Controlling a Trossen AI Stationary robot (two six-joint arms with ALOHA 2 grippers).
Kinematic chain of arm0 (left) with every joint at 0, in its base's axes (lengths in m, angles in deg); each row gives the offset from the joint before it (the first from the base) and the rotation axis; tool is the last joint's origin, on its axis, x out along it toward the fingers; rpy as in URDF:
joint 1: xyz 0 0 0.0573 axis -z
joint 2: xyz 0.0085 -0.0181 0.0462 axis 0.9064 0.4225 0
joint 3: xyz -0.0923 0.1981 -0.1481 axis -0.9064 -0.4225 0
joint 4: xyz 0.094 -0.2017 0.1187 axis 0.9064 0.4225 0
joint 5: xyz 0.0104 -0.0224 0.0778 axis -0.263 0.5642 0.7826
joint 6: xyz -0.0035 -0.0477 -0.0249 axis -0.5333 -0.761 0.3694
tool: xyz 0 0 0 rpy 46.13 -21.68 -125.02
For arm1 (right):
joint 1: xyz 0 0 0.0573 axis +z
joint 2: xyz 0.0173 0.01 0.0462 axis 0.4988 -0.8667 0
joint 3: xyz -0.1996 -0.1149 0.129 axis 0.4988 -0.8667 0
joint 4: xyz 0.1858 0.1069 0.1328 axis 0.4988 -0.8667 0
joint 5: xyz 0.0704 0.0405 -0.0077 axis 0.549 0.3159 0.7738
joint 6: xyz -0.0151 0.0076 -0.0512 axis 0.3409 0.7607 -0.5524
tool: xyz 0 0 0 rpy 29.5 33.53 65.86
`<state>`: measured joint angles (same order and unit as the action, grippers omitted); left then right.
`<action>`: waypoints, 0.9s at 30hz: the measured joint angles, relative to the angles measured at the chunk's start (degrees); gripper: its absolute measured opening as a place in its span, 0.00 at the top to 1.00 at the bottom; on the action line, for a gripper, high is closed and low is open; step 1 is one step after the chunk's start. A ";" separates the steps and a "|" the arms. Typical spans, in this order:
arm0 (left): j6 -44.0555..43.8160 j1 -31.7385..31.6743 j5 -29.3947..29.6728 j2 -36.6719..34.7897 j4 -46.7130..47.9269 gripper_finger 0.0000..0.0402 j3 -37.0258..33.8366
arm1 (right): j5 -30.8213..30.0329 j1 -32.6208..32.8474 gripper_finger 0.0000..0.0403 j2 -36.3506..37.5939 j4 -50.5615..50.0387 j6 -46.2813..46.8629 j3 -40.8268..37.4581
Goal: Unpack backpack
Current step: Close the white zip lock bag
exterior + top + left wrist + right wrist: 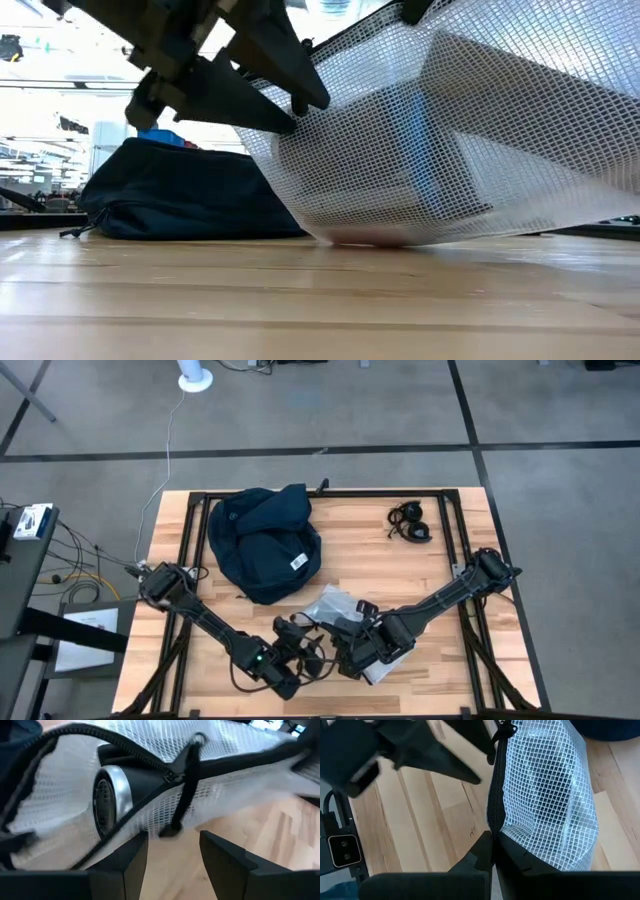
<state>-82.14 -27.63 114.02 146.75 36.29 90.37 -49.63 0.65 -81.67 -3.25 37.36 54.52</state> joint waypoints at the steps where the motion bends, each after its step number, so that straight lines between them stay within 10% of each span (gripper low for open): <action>1: 0.28 -0.21 0.40 0.00 0.09 0.58 0.01 | -0.05 0.09 1.00 0.00 -0.05 0.01 0.00; 16: 4.30 -0.88 12.24 -0.52 -0.02 0.62 0.02 | -0.88 0.09 1.00 0.02 0.02 -0.02 0.00; 27: 11.16 -3.07 9.53 -0.52 -6.35 0.98 0.04 | -0.85 0.19 1.00 0.02 -0.14 0.02 0.00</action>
<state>-70.98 -30.70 123.55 146.22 29.95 90.41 -50.49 0.85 -81.65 -3.40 37.38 54.52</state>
